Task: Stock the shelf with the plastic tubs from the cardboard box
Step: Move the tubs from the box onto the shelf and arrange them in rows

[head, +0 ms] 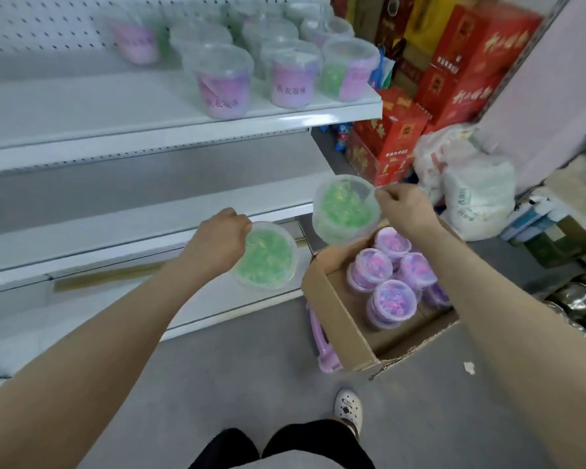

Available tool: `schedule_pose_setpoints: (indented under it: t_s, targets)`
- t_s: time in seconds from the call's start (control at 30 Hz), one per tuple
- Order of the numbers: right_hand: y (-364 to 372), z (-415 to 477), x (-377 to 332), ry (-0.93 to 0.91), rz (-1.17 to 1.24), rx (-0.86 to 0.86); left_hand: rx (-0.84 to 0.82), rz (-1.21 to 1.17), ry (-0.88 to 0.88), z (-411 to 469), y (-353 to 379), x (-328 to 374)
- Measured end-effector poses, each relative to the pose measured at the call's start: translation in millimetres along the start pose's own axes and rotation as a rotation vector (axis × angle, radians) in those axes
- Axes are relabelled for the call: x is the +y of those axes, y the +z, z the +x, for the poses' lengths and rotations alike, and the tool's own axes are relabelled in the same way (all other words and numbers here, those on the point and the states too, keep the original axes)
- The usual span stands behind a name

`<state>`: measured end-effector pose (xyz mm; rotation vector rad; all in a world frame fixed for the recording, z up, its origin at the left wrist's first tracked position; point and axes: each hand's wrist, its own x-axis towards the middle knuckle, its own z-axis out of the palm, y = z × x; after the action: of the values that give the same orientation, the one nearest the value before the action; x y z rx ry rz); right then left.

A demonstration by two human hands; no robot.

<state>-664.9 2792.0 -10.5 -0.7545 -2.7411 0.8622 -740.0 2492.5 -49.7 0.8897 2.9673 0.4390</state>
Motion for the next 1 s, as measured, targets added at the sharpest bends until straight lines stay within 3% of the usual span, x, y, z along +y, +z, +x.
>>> schedule_pose_setpoints:
  t_s: [0.43, 0.63, 1.0]
  targets:
    - [-17, -1, -234, -0.379, 0.103, 0.029, 0.382, -0.007, -0.215, -52, -147, -109]
    - [11, 33, -323, -0.486, 0.154, -0.003, 0.442, -0.005, -0.300, -51, -183, -153]
    - [106, 134, -414, -0.430, -0.062, 0.020, 0.520, 0.001, -0.442, 3, -215, -233]
